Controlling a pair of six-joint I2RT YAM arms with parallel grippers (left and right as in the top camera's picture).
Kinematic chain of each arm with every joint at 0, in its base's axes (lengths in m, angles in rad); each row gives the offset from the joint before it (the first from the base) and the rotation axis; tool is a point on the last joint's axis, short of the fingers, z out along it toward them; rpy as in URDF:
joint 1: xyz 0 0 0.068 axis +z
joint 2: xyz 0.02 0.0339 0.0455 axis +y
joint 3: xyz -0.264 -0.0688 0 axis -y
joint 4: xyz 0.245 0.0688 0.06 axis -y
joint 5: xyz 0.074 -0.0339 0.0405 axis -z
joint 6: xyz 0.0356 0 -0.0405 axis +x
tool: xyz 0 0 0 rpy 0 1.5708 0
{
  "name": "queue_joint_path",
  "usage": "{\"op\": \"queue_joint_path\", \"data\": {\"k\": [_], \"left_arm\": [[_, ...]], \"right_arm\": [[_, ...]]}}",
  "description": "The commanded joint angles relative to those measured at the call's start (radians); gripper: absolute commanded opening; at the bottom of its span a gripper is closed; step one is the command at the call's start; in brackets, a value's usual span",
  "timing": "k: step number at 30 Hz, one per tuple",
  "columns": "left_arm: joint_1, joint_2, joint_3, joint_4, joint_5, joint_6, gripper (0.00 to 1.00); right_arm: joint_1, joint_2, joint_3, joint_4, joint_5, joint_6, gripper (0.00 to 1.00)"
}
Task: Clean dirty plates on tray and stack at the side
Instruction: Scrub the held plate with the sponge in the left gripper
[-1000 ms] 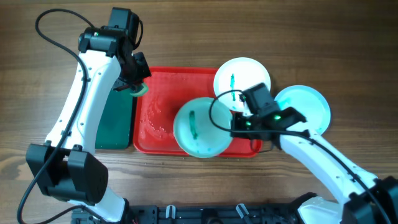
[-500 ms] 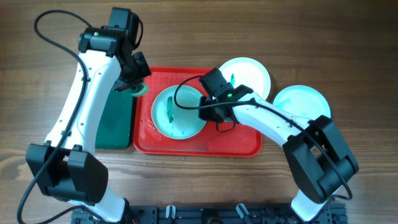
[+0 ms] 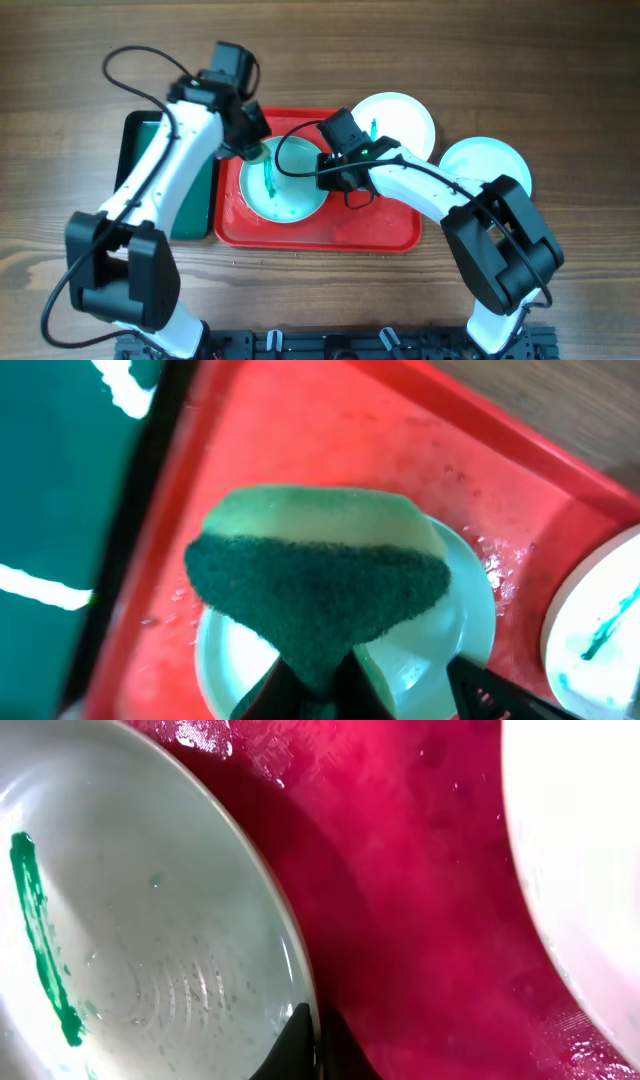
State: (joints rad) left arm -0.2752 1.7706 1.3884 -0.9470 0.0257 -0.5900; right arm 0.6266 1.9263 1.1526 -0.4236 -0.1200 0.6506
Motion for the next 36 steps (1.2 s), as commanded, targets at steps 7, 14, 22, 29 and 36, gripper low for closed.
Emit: {"op": "queue_joint_path", "data": {"k": [7,14,22,29,36], "left_arm": [[-0.053,0.004,-0.316,0.209,-0.083,0.070,0.04],[-0.077,0.012,-0.401,0.346,-0.001,0.201,0.04],[-0.139,0.012,-0.401,0.315,0.198,0.246,0.04],[-0.130,0.012,-0.401,0.493,-0.058,0.236,0.04],[-0.130,0.012,-0.401,0.448,-0.275,0.111,0.04]], "right_arm": [[-0.002,0.017,0.015,0.001,-0.032,0.002,0.04],[-0.003,0.017,0.015,0.003,-0.038,0.003,0.04],[-0.002,0.017,0.015,0.003,-0.040,-0.001,0.04],[-0.002,0.017,0.015,0.003,-0.046,-0.005,0.04],[-0.002,0.017,0.015,0.005,-0.046,-0.004,0.04]]}}
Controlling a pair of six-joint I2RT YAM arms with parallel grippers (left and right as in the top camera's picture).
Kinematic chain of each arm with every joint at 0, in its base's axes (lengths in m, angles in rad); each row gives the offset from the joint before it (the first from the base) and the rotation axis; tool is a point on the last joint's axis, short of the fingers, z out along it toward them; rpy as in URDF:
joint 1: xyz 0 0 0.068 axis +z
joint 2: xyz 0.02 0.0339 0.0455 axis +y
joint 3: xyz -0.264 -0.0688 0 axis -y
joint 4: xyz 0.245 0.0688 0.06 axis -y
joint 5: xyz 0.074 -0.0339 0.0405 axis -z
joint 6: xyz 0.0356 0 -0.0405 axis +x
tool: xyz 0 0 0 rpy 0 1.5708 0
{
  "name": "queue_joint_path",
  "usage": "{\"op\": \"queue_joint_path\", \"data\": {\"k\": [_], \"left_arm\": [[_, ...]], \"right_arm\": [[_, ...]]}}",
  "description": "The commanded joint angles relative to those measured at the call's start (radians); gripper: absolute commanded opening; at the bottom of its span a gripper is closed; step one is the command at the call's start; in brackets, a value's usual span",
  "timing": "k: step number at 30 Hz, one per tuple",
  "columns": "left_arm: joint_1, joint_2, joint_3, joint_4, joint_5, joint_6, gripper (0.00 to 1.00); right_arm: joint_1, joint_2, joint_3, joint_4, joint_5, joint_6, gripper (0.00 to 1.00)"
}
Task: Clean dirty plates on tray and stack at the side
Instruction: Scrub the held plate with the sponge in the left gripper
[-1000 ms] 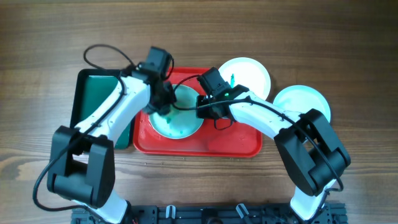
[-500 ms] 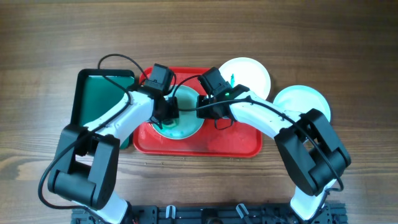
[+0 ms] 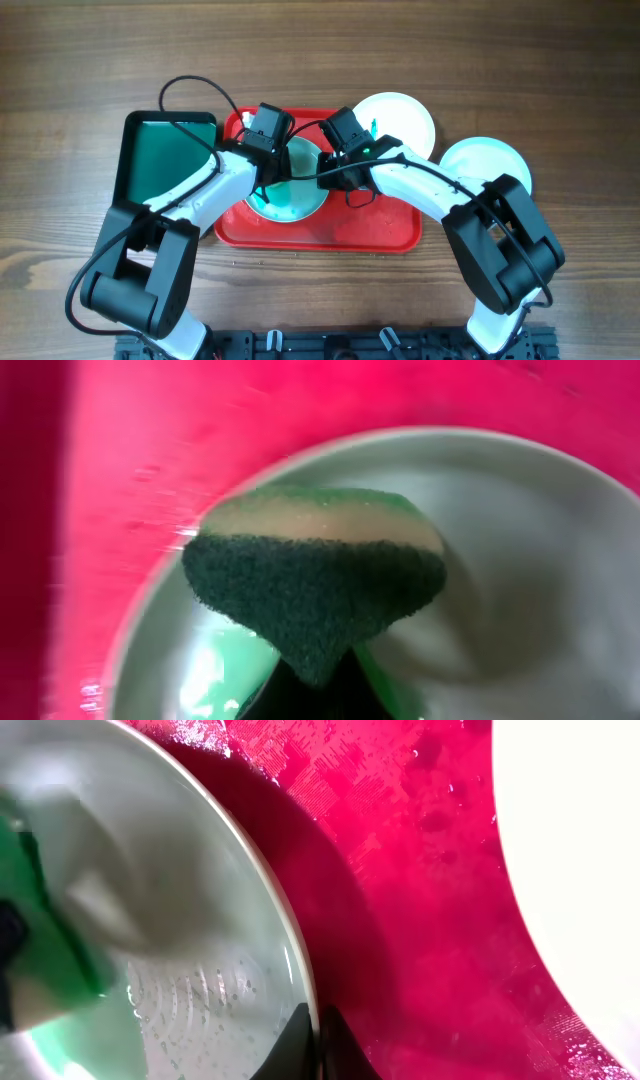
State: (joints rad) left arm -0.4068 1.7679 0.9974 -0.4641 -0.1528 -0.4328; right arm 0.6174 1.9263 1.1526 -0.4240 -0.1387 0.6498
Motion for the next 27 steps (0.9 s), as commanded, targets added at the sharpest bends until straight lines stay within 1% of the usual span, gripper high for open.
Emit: {"op": "queue_joint_path", "data": {"k": [1,3,4,6,8,9,13,15,17,18,20,24,27], "left_arm": [[0.001,0.014,-0.010,-0.074,-0.064,-0.047,0.04],[0.001,0.014,-0.010,-0.146,-0.004,-0.046,0.04],[0.001,0.014,-0.010,-0.183,0.048,-0.041,0.04],[0.001,0.014,-0.010,-0.210,0.276,0.091,0.04],[0.001,0.014,-0.010,-0.192,0.471,0.201,0.04],[0.001,0.014,-0.010,-0.177,0.501,0.212,0.04],[0.008,0.014,-0.010,-0.054,0.491,0.209,0.04],[0.018,0.014,-0.010,-0.023,0.423,0.171,0.04],[0.032,0.014,-0.010,-0.022,0.288,0.094,0.04],[0.042,0.015,-0.010,-0.031,0.232,0.064,0.04],[0.070,0.015,-0.010,-0.067,0.167,0.027,0.04],[0.142,0.015,-0.007,-0.159,0.154,-0.014,0.04],[0.170,0.014,0.024,-0.266,0.160,-0.047,0.04]], "right_arm": [[0.007,0.017,0.015,0.005,-0.027,-0.003,0.04],[0.007,0.017,0.015,0.005,-0.032,-0.004,0.04],[0.007,0.017,0.015,0.005,-0.035,-0.005,0.04],[0.007,0.017,0.015,0.006,-0.039,-0.007,0.04],[0.007,0.017,0.015,0.008,-0.043,-0.007,0.04],[0.007,0.017,0.015,0.008,-0.045,-0.008,0.04],[0.007,0.017,0.015,0.008,-0.062,-0.021,0.04],[0.007,0.017,0.015,0.008,-0.062,-0.021,0.04],[0.007,0.017,0.015,0.008,-0.066,-0.021,0.04],[0.007,0.017,0.015,0.008,-0.066,-0.021,0.04],[0.007,0.017,0.015,0.008,-0.066,-0.021,0.04],[0.007,0.017,0.015,0.013,-0.066,-0.019,0.04],[0.007,0.017,0.015,0.017,-0.066,-0.018,0.04]]}}
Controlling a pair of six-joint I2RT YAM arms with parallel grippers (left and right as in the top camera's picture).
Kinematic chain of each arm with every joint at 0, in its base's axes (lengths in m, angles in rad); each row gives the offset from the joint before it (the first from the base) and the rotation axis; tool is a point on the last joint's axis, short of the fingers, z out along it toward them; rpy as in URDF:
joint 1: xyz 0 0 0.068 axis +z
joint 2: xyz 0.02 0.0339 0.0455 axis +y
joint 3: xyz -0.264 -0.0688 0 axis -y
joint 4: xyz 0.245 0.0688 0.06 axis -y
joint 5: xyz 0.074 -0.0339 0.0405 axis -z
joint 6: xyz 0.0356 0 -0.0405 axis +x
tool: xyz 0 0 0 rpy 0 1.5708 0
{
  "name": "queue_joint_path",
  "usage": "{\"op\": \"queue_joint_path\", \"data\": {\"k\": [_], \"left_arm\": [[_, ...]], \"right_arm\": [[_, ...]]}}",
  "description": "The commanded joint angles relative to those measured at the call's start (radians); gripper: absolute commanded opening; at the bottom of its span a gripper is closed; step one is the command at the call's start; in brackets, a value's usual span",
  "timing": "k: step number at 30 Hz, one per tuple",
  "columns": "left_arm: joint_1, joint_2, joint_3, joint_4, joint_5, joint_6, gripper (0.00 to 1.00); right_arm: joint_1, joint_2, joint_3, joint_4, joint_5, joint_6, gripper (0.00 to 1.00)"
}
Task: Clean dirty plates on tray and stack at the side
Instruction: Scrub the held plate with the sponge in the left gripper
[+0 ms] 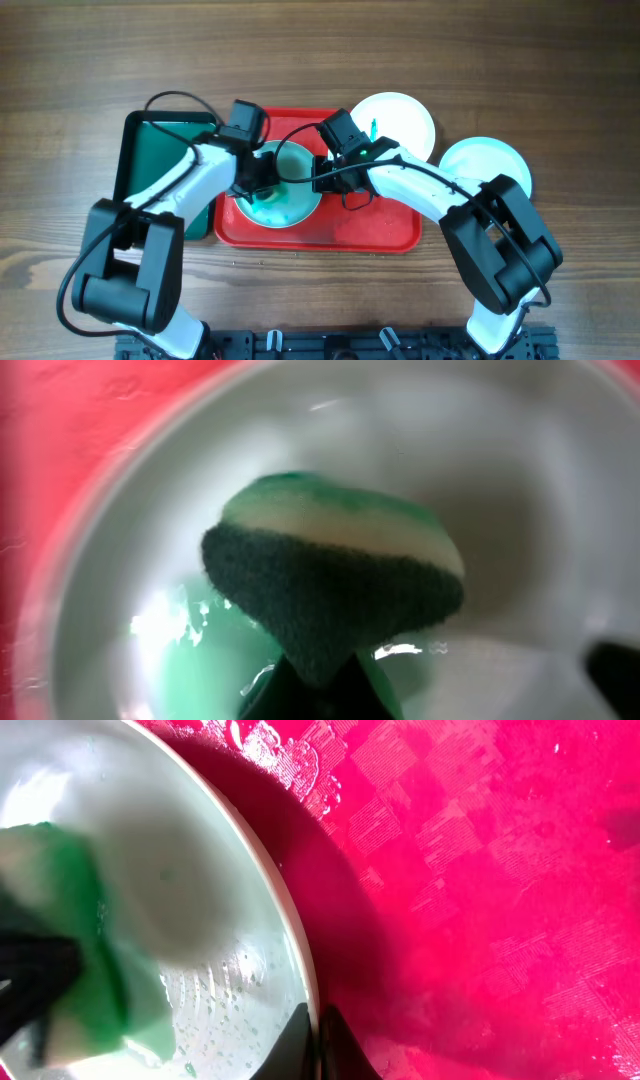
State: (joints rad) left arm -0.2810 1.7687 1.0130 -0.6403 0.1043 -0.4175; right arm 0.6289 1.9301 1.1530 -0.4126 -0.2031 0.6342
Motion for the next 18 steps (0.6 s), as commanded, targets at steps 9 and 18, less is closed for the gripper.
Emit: {"op": "queue_joint_path", "data": {"k": [9,18], "left_arm": [[0.003,0.014,0.105,-0.179,0.077,0.074,0.04],[0.000,0.162,0.106,-0.076,-0.035,0.013,0.04]], "right_arm": [[-0.005,0.013,0.015,0.002,-0.008,-0.003,0.04],[-0.005,0.013,0.015,0.001,-0.016,-0.005,0.05]]}}
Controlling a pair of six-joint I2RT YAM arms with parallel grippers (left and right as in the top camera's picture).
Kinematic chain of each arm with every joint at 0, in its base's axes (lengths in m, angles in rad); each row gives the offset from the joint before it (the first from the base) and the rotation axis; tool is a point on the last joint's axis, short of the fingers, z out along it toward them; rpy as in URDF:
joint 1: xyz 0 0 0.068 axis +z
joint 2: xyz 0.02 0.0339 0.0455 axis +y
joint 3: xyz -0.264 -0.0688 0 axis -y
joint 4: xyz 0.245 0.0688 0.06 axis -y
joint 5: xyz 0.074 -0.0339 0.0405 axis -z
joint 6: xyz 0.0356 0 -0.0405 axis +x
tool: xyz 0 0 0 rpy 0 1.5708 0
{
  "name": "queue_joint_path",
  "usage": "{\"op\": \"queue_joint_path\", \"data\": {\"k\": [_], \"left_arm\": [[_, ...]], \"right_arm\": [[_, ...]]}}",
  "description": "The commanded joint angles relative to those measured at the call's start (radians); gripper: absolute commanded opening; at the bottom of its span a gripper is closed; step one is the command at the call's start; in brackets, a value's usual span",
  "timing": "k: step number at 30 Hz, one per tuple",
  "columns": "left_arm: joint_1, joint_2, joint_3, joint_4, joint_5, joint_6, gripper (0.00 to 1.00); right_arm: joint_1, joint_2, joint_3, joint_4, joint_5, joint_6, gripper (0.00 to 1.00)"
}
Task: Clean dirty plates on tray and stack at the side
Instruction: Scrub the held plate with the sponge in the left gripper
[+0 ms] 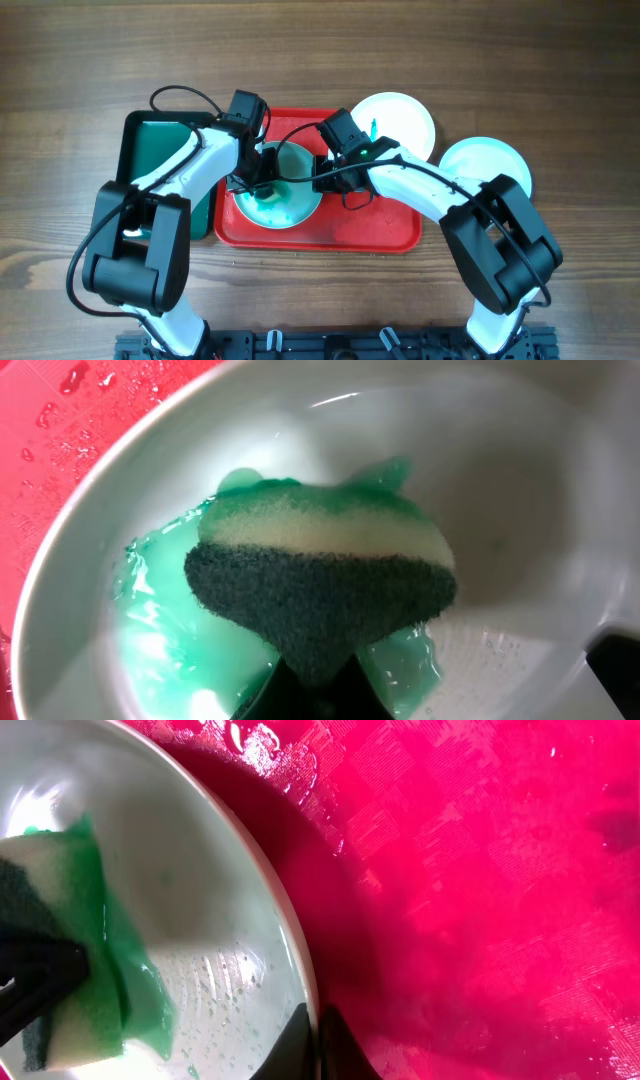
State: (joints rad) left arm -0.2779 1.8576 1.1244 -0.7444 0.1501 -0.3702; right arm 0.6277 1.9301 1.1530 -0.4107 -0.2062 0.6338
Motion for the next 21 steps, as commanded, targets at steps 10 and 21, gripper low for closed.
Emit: {"op": "queue_joint_path", "data": {"k": [10,21], "left_arm": [[-0.146,0.072,0.060,0.031,0.174,0.135,0.04],[-0.033,0.072,0.060,0.080,-0.193,-0.097,0.04]], "right_arm": [[-0.003,0.013,0.015,-0.002,-0.013,-0.006,0.04],[-0.003,0.013,0.015,-0.001,-0.013,-0.006,0.04]]}}
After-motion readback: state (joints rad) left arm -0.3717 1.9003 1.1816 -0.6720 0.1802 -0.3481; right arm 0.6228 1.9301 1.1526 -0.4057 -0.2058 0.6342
